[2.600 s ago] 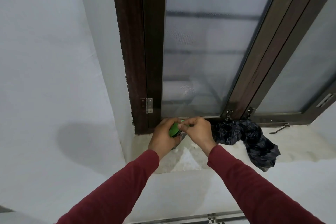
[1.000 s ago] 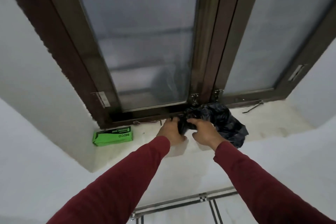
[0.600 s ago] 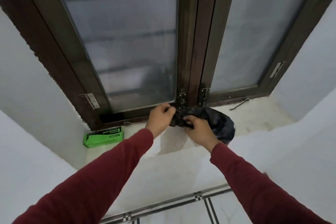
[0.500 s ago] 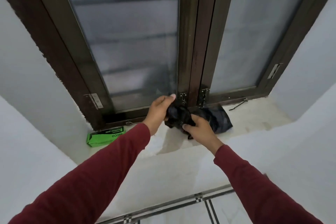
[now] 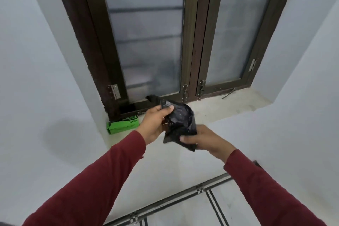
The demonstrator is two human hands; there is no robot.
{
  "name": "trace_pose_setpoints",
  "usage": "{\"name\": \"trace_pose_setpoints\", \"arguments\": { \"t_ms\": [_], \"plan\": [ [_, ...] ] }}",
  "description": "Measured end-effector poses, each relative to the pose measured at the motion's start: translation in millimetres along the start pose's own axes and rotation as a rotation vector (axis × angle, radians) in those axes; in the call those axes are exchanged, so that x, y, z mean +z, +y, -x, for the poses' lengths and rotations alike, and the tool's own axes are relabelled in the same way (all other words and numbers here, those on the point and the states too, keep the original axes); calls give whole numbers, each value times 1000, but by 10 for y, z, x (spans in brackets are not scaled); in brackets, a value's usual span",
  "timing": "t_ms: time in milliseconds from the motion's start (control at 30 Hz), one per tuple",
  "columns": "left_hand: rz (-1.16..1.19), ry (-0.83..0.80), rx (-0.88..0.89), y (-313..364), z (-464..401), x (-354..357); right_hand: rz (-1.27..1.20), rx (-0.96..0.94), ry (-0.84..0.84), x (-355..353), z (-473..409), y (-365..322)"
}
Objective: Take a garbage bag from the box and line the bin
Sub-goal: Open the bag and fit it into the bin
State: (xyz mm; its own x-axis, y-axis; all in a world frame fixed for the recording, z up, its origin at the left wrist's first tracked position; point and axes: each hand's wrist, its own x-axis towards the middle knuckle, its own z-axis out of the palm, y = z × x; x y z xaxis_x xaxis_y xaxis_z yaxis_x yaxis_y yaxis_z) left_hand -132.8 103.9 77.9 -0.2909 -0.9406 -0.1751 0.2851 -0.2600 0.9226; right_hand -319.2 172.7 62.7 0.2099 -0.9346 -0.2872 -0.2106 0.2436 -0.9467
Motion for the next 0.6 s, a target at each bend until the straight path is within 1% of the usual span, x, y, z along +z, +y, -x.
{"name": "trace_pose_setpoints", "arguments": {
  "t_ms": [33, 67, 100, 167, 200, 233, 267, 333, 400, 467, 533, 600],
  "plan": [
    [10, 3, 6, 11, 119, -31, 27, 6, 38, 100, 59, 78],
    [-22, -17, -6, 4, 289, -99, -50, -2, 88, 233, 161, 108],
    [-80, -68, -38, -27, 458, -167, -171, -16, 139, 334, 226, 128],
    [-230, -246, -140, -174, 818, -297, -422, -52, 197, 498, 353, 93],
    [-282, -312, -175, -281, 1012, -351, -501, -54, 229, 572, 417, 63],
    [-316, -331, -190, -366, 1180, -383, -536, -36, 263, 624, 477, 45],
    [-336, -284, -191, -427, 1357, -405, -560, -9, 274, 691, 577, 31],
    [-280, -100, -175, -509, 1591, -416, -535, 75, 176, 782, 771, 80],
    [-149, 86, -147, -533, 1755, -413, -365, 184, 13, 897, 1019, 192],
    [-118, 215, -119, -502, 1943, -403, -182, 263, -75, 1034, 1252, 303],
    [-139, 217, -150, -481, 2194, -394, -172, 239, -42, 1165, 1429, 336],
    [-237, 133, -282, -477, 2463, -404, -250, 166, 41, 1254, 1536, 322]
  ]
}}
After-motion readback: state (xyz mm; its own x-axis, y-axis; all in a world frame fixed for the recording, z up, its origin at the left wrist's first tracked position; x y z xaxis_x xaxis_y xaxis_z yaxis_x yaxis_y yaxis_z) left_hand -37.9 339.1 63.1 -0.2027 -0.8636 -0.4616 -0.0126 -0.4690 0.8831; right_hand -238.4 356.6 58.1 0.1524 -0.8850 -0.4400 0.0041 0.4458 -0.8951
